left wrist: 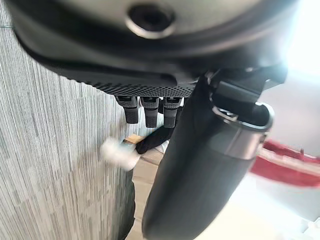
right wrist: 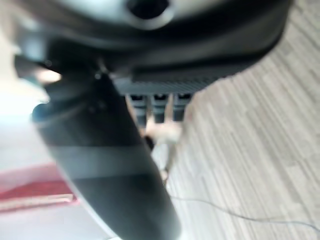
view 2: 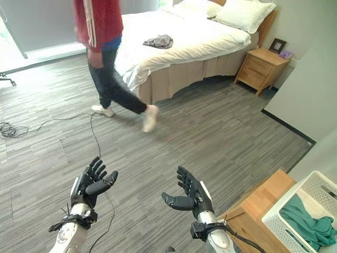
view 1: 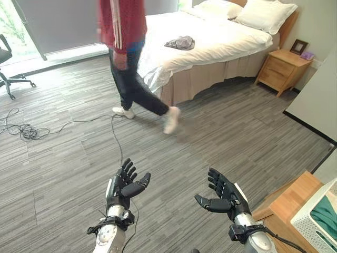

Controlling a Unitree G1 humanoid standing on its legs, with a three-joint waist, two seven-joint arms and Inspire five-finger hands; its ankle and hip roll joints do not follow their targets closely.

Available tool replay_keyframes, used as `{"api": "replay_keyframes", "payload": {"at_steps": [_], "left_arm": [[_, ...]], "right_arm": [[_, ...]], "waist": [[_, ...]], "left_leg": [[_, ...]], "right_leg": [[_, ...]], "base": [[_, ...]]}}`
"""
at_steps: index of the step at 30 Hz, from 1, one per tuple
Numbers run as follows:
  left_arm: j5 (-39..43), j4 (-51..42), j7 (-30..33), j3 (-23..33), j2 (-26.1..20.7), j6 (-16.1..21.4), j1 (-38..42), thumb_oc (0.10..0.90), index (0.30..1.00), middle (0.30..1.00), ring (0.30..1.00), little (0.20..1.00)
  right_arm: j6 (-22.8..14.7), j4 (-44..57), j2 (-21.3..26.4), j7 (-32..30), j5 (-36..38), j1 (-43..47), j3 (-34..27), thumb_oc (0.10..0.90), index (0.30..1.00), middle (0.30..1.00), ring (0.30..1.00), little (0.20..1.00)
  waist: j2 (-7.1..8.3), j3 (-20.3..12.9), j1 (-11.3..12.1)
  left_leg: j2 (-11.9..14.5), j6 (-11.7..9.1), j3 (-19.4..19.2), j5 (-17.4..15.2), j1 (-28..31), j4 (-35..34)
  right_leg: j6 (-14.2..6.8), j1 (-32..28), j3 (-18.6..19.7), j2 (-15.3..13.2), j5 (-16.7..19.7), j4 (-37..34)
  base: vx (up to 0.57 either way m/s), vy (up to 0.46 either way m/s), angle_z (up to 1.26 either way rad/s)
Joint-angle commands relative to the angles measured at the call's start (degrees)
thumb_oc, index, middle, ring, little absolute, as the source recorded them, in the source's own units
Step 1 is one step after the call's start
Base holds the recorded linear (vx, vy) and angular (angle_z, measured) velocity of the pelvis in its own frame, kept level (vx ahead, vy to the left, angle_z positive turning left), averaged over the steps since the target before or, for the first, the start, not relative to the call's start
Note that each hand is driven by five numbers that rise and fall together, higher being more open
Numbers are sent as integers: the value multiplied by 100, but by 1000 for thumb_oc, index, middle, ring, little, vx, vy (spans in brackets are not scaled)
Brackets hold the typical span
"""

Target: Pick up bed clothes into laundry basket.

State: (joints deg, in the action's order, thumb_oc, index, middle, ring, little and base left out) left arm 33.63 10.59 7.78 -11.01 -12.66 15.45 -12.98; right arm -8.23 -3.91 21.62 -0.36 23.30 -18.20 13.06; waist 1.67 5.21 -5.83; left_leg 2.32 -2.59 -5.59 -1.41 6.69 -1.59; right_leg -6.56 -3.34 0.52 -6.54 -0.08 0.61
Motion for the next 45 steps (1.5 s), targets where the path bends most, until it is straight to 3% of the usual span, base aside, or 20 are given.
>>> {"api": "replay_keyframes", "payload": {"at_steps": [1,4,5,10,14,30,32,33,36,37,39,41,42,44,45], "left_arm": [[-127,-568,-193,272,-165,425,291,800,900,900,900,900],[-157,-539,-160,294,-158,435,302,800,900,900,900,900],[-106,-312,163,869,-98,666,585,800,900,900,900,900],[-174,-474,203,779,-188,702,787,800,900,900,900,900],[-140,-513,88,714,-208,577,518,800,900,900,900,900],[-254,-612,64,778,-253,549,315,800,900,900,900,900],[-219,-592,81,802,-251,559,341,800,900,900,900,900],[-209,-562,97,801,-251,540,365,800,900,900,900,900],[-253,-550,119,793,-282,525,384,800,900,900,900,900],[-432,-554,205,808,-392,492,402,800,900,900,900,900],[-474,-550,236,811,-410,507,404,800,900,900,900,900],[-469,-514,271,840,-425,534,437,800,900,900,900,900],[-363,-497,287,934,-414,608,527,800,900,900,900,900],[-321,-428,293,970,-425,625,636,800,900,900,900,900],[-333,-391,309,935,-444,623,682,800,900,900,900,900]], "right_arm": [[-449,483,-41,165,189,225,-150,800,900,900,900,900],[-464,478,-77,159,227,123,-231,800,900,900,900,900],[-531,36,110,197,308,190,-640,800,900,900,900,900],[-627,155,-90,-26,389,412,-585,800,900,900,900,900],[-466,156,17,-42,47,715,-280,800,900,900,900,900],[-345,75,-7,141,-12,621,-33,800,900,900,900,900],[-382,91,-17,71,2,693,-100,800,900,900,900,900],[-437,143,-65,-17,43,705,-197,800,900,900,900,900],[-477,171,-78,-83,57,709,-262,800,900,900,900,900],[-579,231,-160,-277,65,732,-424,800,900,900,900,900],[-627,226,-187,-350,72,737,-508,800,900,900,900,900],[-652,218,-223,-389,119,731,-590,800,900,900,900,900],[-712,162,-231,-420,249,668,-758,800,900,900,900,900],[-759,132,-205,-416,289,569,-829,800,900,900,900,900],[-772,108,-190,-437,244,539,-838,800,900,900,900,900]], "waist": [[78,-222,-60],[104,-212,-96],[-28,228,-51],[-87,168,-124],[-38,219,72],[26,327,160],[20,344,172],[6,399,141],[17,465,119],[-108,643,56],[-146,678,29],[-150,665,-43],[-92,573,-176],[-8,474,-277],[-26,448,-337]], "left_leg": [[-120,164,227,-617,-261,470],[-120,153,170,-569,-264,429],[322,-96,-218,-441,-448,439],[205,-67,-250,-272,-433,113],[50,72,-212,-321,-437,170],[-158,290,-323,-533,-446,386],[-157,364,-310,-655,-477,577],[-156,438,-224,-740,-430,675],[-185,481,-208,-780,-391,717],[-128,582,-245,-852,-165,709],[-102,580,-218,-878,-87,693],[-99,544,-176,-892,21,621],[-170,438,-80,-977,259,468],[-213,334,4,-1103,432,437],[-166,273,31,-1170,525,452]], "right_leg": [[-123,272,-32,0,-356,287],[-146,298,-24,-23,-273,237],[61,529,-1028,152,-715,650],[-13,663,-987,99,-587,638],[-53,542,-991,-71,-461,523],[-258,571,-845,-324,-279,616],[-308,735,-743,-361,-362,1159],[-336,968,-610,-366,-294,1871],[-369,1174,-525,-382,-94,2319],[-344,1629,-644,-476,217,3396],[-331,1834,-732,-449,149,3566],[-324,1958,-729,-324,48,3447],[-252,2094,-798,-17,-169,2526],[-214,2024,-942,52,-88,1525],[-210,2083,-946,60,-39,1395]], "base": [[0,0,0],[-81,32,-3],[-68,17,-4],[-93,93,8],[-14,96,5],[11,62,-1],[46,119,-12],[38,104,-23],[51,101,-18],[82,118,-5],[136,83,-8],[239,-11,-4],[361,-72,-5],[423,-111,9],[259,-82,24]]}}
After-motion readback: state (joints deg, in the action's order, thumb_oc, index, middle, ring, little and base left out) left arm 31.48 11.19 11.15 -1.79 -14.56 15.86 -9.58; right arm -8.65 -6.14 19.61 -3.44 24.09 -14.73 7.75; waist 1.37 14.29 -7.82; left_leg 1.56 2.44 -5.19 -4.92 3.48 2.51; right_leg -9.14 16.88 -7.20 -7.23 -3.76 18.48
